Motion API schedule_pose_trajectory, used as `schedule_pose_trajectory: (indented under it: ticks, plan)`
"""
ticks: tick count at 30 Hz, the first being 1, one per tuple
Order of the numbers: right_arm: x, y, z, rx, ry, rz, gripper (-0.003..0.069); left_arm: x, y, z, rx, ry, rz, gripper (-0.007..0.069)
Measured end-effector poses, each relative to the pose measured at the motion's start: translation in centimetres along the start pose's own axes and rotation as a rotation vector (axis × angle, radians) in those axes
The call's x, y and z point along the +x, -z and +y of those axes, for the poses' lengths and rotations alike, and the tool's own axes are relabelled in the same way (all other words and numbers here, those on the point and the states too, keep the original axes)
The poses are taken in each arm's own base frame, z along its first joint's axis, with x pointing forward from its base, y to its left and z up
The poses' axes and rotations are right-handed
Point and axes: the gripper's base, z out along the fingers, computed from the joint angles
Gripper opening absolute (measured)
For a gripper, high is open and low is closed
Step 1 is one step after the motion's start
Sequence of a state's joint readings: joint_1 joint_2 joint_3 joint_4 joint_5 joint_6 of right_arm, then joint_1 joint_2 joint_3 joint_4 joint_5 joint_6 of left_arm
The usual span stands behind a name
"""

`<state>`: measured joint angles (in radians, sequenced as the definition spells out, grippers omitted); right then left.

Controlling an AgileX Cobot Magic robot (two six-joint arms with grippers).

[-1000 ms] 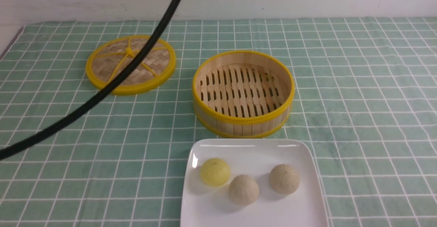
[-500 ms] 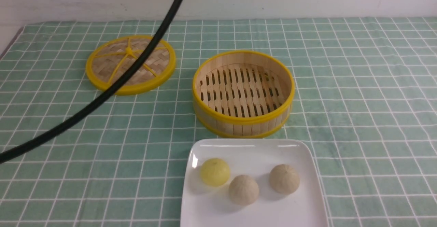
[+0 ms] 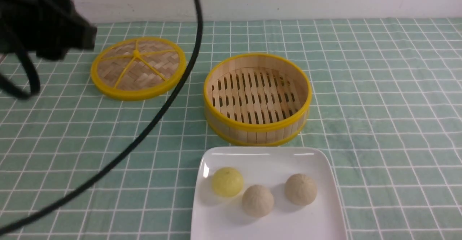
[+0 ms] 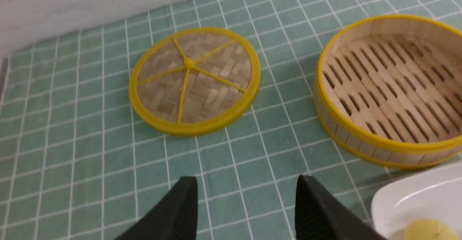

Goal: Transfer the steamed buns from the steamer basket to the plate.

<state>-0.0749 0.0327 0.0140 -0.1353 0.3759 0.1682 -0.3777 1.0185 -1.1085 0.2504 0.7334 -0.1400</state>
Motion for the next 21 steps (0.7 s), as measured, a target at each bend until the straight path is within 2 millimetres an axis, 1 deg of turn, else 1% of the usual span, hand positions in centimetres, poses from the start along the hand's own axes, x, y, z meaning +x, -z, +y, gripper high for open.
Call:
schedule_pose_trajectory:
  ticks: [2,3,4,5,7,8,9,12,15,16,18,21]
  plan:
    - [0.0,0.0,0.0,0.0,0.0,0.0,0.024,3.3,-0.2,0.9,-0.021,0.05,-0.014,0.0386]
    - [0.0,0.0,0.0,0.0,0.0,0.0,0.024,5.8,-0.2,1.5,-0.051,0.094,-0.014,0.0386]
    - [0.0,0.0,0.0,0.0,0.0,0.0,0.024,5.7,-0.2,1.5,-0.05,0.092,-0.021,0.0386]
    - [0.0,0.0,0.0,0.0,0.0,0.0,0.024,8.6,-0.3,2.2,-0.09,0.147,-0.007,0.0386]
    - [0.0,0.0,0.0,0.0,0.0,0.0,0.024,12.1,0.0,2.7,-0.141,0.211,0.009,0.0386]
    - [0.0,0.0,0.0,0.0,0.0,0.0,0.024,12.0,0.2,2.7,-0.142,0.21,0.0,0.0386]
    - [0.0,0.0,0.0,0.0,0.0,-0.001,0.024,14.3,0.4,2.8,-0.174,0.247,0.022,0.0386]
    - [0.0,0.0,0.0,0.0,0.0,-0.001,0.024,18.3,0.9,2.6,-0.232,0.299,0.043,0.0386]
    - [0.0,0.0,0.0,0.0,0.0,-0.001,0.024,20.7,1.6,2.2,-0.266,0.317,0.019,0.0386]
    - [0.0,0.0,0.0,0.0,0.0,-0.001,0.024,20.7,1.7,2.2,-0.267,0.318,0.011,0.0386]
    - [0.0,0.0,0.0,0.0,0.0,-0.001,0.024,22.0,2.4,1.7,-0.281,0.319,-0.047,0.0386]
    - [0.0,0.0,0.0,0.0,0.0,-0.001,0.024,22.7,2.7,1.4,-0.289,0.317,-0.082,0.0386]
